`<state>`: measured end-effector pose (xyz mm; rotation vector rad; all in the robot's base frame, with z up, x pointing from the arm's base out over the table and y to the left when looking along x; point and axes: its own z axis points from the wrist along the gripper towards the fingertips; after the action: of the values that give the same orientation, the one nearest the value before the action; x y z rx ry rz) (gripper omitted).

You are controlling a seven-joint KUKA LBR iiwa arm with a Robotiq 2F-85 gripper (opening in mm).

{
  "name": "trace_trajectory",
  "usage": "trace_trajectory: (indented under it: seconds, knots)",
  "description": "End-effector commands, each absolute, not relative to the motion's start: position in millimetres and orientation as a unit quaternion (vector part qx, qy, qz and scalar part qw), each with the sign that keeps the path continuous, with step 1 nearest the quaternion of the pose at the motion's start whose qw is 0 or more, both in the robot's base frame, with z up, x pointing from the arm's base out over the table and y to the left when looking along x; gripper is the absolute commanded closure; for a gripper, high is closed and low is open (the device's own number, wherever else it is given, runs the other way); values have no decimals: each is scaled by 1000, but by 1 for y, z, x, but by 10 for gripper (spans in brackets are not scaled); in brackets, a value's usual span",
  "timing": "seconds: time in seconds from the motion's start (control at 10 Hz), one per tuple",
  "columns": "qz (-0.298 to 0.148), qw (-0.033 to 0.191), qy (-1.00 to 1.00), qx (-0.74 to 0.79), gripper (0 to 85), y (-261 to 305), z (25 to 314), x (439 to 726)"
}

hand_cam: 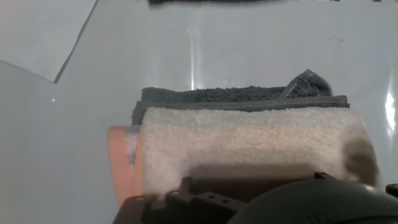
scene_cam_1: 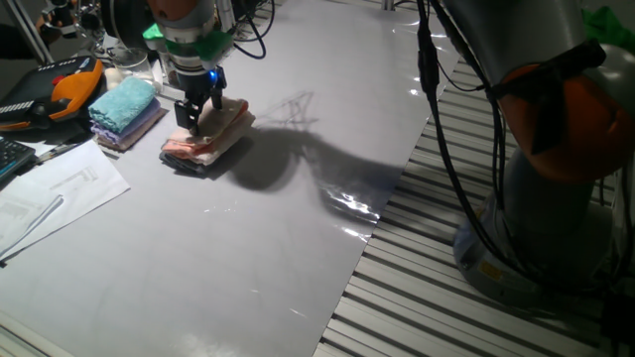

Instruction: Clean the table with a cloth

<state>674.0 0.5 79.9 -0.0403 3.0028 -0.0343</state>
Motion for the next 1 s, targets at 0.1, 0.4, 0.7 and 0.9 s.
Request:
trace_trajectory:
  seconds: [0.1,0.4,0.7,0.9]
  knots:
    - [-10,69,997,-11,0,0,78,674]
    - [-7,78,997,-8,0,0,63,673]
    - [-8,78,997,-4,0,0,60,673]
    - [-7,78,997,-4,0,0,58,674]
